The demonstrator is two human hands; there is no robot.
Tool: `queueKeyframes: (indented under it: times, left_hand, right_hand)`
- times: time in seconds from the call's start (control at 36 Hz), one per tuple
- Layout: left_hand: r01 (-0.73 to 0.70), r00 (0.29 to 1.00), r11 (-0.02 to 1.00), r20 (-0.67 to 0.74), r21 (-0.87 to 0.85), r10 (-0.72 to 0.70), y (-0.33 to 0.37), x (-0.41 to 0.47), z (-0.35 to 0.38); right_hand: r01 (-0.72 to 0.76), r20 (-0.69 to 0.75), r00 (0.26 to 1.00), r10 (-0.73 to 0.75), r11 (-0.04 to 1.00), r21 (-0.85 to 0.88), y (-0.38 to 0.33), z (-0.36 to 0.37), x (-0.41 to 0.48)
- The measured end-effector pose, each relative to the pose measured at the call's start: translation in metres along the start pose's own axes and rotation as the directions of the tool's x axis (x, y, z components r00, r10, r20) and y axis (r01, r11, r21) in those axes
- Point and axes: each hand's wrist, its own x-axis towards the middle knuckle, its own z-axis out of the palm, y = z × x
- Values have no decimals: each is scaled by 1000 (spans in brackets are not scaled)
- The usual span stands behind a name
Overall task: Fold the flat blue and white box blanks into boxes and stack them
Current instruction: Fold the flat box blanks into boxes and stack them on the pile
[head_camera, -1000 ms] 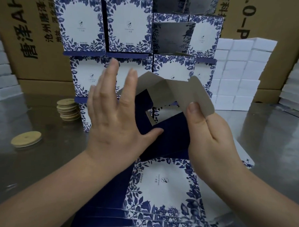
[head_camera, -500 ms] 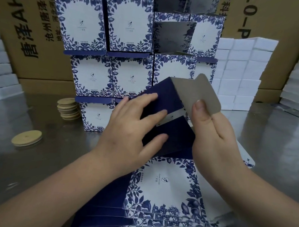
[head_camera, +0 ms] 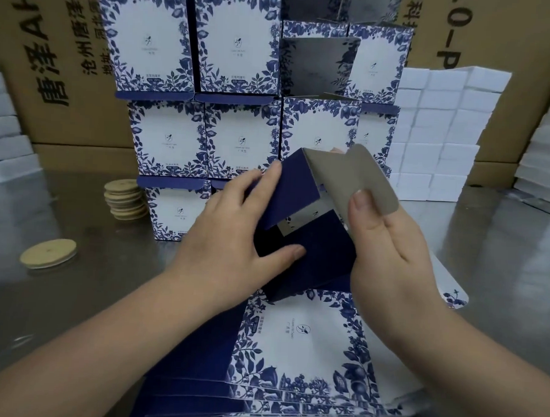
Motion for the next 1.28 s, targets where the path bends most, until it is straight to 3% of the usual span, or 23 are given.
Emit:
queueKeyframes:
  times: [0.19, 0.33, 0.44, 0.56, 0.67, 0.89, 0.94, 1.0, 1.08, 1.17, 1.22, 1.28]
  left_hand:
    - [-74, 996, 993, -37, 94, 78, -1, -1, 0]
    - [-27, 999, 996, 24, 86, 25, 0, 0, -1]
    - [-15, 1000, 1000, -5, 6, 15, 3, 0, -2]
    - [-58, 996, 996, -57, 72, 62, 2, -1, 3]
    - [-75, 997, 985, -6, 152, 77, 0, -1, 5]
    - [-148, 988, 987, -31, 67, 150, -8, -2, 7]
    - [-136, 990, 990, -29, -26, 135, -15, -1, 7]
    - [-13, 1000, 979, 4, -206, 14, -22, 0, 8]
    - [255, 967, 832, 128, -492, -220, -27, 1, 13]
    - [364, 929, 561, 249, -744, -273, -29, 4, 21]
    - [428, 889, 375, 309, -822, -337, -28, 8, 24]
    - [446, 872, 329, 320, -833, -371, -26, 9, 24]
  right_hand:
    - [-36, 37, 999, 37, 999, -15, 2, -1, -2]
    - [12, 158, 987, 25, 973, -232, -2, 0, 0]
    - [29, 222, 974, 39, 955, -295, -3, -1, 0]
    - [-73, 102, 989, 104, 961, -266, 2, 0, 4]
    - [-210, -22, 974, 223, 874, -438, 11, -1, 9]
    - [-168, 17, 975, 221, 786, -594, 16, -5, 12]
    - [-164, 4, 977, 214, 764, -624, 16, -8, 14]
    - [-167, -6, 976, 216, 736, -656, 15, -11, 15]
    - [-166, -7, 974, 228, 690, -705, 15, -14, 17]
    - [-178, -8, 968, 251, 664, -726, 18, -15, 19]
    - [-199, -22, 965, 263, 670, -715, 21, -16, 21]
    - [-218, -44, 965, 260, 693, -688, 25, -18, 22]
